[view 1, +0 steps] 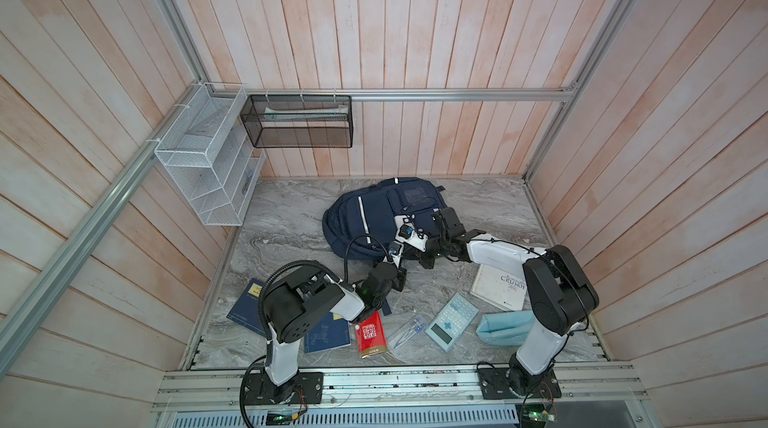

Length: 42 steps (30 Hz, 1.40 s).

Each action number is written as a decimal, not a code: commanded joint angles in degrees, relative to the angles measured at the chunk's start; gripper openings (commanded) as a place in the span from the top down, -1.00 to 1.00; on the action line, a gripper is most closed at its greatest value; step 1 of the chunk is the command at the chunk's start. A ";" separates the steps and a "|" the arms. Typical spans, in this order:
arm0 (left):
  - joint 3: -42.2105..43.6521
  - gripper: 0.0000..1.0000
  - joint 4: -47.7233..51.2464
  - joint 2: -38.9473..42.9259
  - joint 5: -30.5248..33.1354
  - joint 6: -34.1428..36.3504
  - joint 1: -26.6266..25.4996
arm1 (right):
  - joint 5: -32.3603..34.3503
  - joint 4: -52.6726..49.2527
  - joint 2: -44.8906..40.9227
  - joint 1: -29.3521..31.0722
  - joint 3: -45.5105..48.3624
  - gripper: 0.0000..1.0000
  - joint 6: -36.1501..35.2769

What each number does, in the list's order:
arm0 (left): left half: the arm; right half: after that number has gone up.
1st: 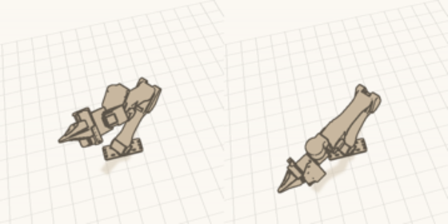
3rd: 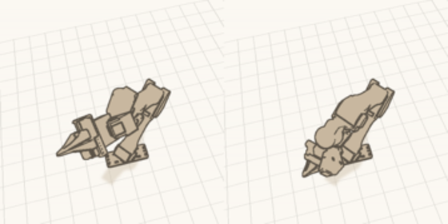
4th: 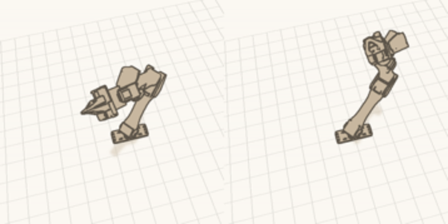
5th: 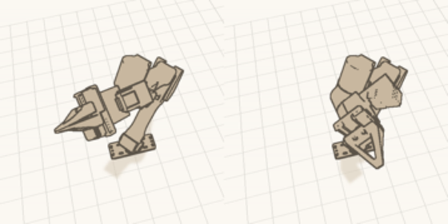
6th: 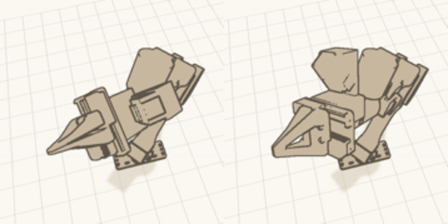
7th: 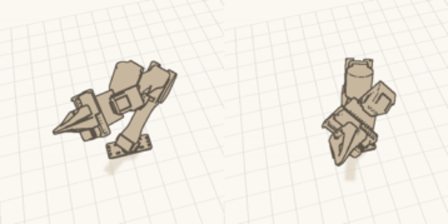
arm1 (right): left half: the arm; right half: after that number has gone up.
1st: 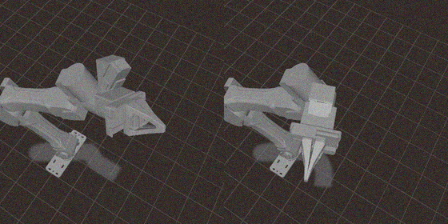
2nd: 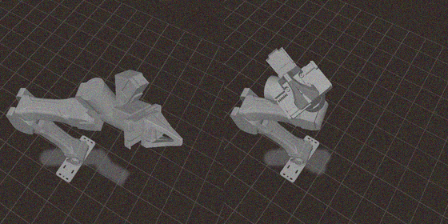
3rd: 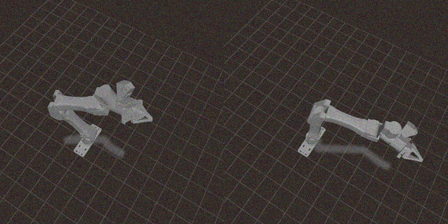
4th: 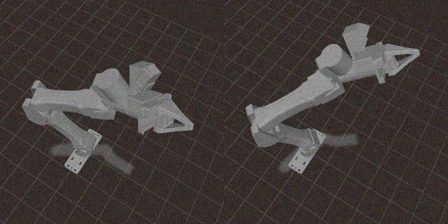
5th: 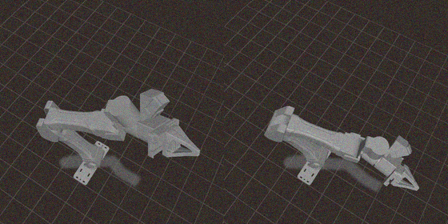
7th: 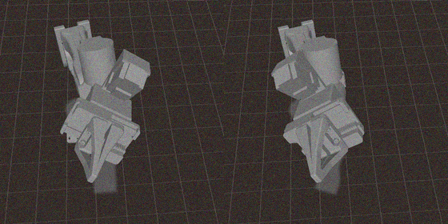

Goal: Pack the student bag

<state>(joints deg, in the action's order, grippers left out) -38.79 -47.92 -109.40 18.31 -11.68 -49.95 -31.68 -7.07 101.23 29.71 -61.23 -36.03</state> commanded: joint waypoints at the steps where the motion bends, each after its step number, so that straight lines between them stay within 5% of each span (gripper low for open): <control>1: -0.11 0.94 -1.26 0.49 2.54 -1.16 0.00 | -4.22 2.09 -3.31 -0.07 -0.26 1.00 0.87; 11: 4.83 1.00 2.65 8.60 -3.92 -6.02 1.50 | -3.12 3.59 -4.02 -1.12 0.37 1.00 2.07; 17: 3.62 0.31 0.94 5.15 -2.59 -4.57 -0.50 | -5.69 4.42 -4.44 -0.80 0.45 1.00 3.69; 26: -0.64 0.19 -1.21 0.08 1.29 -4.20 0.57 | -6.29 4.01 -4.83 -0.42 1.71 1.00 4.12; 32: -2.89 0.40 -2.19 -1.28 -1.11 -3.45 2.20 | -7.10 4.34 -5.07 -0.19 2.67 1.00 5.09; 37: -2.72 0.92 0.12 -0.83 -1.08 -4.67 3.13 | -5.90 4.42 -5.50 -0.29 3.31 1.00 4.67; 42: 1.71 1.00 2.53 4.32 -2.62 -7.77 4.82 | -1.65 4.06 -5.48 -0.66 3.14 1.00 4.24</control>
<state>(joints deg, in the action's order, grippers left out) -39.27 -47.03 -108.57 14.59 -17.26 -46.98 -33.45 -3.22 98.19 28.99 -58.02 -31.83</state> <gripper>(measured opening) 0.068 0.062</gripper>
